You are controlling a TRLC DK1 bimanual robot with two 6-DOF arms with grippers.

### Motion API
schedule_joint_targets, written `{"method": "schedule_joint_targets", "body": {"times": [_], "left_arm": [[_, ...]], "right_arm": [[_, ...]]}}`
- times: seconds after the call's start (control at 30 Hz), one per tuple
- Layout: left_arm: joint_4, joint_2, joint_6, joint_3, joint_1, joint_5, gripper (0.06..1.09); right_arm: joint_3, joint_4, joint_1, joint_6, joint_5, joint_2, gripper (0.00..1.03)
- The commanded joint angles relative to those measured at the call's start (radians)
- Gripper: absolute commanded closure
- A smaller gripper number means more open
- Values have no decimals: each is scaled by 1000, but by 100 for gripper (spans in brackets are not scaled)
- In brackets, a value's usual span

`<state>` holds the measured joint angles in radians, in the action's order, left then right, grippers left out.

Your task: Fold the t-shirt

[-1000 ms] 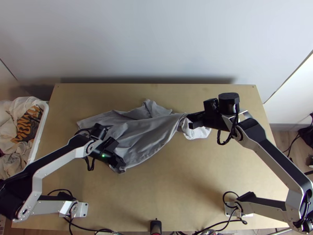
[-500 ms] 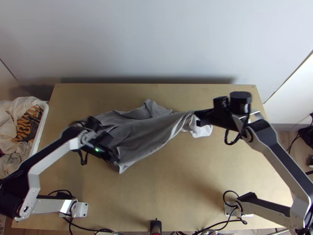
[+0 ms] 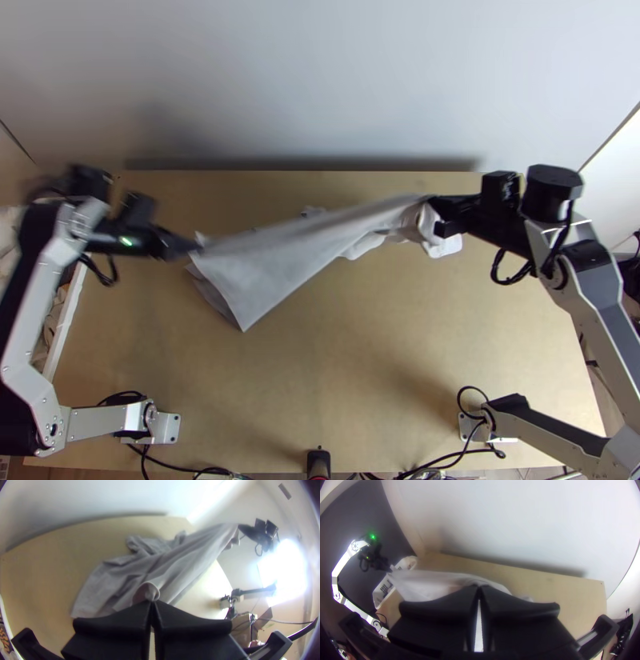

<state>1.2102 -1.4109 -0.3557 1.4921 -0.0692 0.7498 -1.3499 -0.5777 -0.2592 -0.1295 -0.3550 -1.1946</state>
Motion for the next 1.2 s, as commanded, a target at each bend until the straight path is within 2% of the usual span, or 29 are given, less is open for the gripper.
{"method": "schedule_joint_targets", "body": {"times": [0.0,0.17,0.33,0.5,0.63,0.8,0.97,1.17], "left_arm": [[25,-51,155,379,-132,105,105],[-9,-76,258,517,-103,120,105],[-89,-76,343,565,-63,123,105],[-230,-106,463,705,-87,122,105],[-356,-89,557,777,-158,122,105],[-457,-5,583,772,-225,132,105],[-603,20,702,774,-385,134,105],[-609,18,702,757,-458,152,105]], "right_arm": [[-124,-8,6,-25,2,0,100],[-285,-21,3,-30,2,-54,100],[-528,-131,-6,-48,-22,-168,100],[-773,-203,-12,-47,-22,-253,100],[-924,-206,-8,-45,4,-269,100],[-957,-125,31,-32,73,-212,100],[-983,-45,158,-50,87,-175,100],[-933,-47,212,-35,87,-174,100]]}}
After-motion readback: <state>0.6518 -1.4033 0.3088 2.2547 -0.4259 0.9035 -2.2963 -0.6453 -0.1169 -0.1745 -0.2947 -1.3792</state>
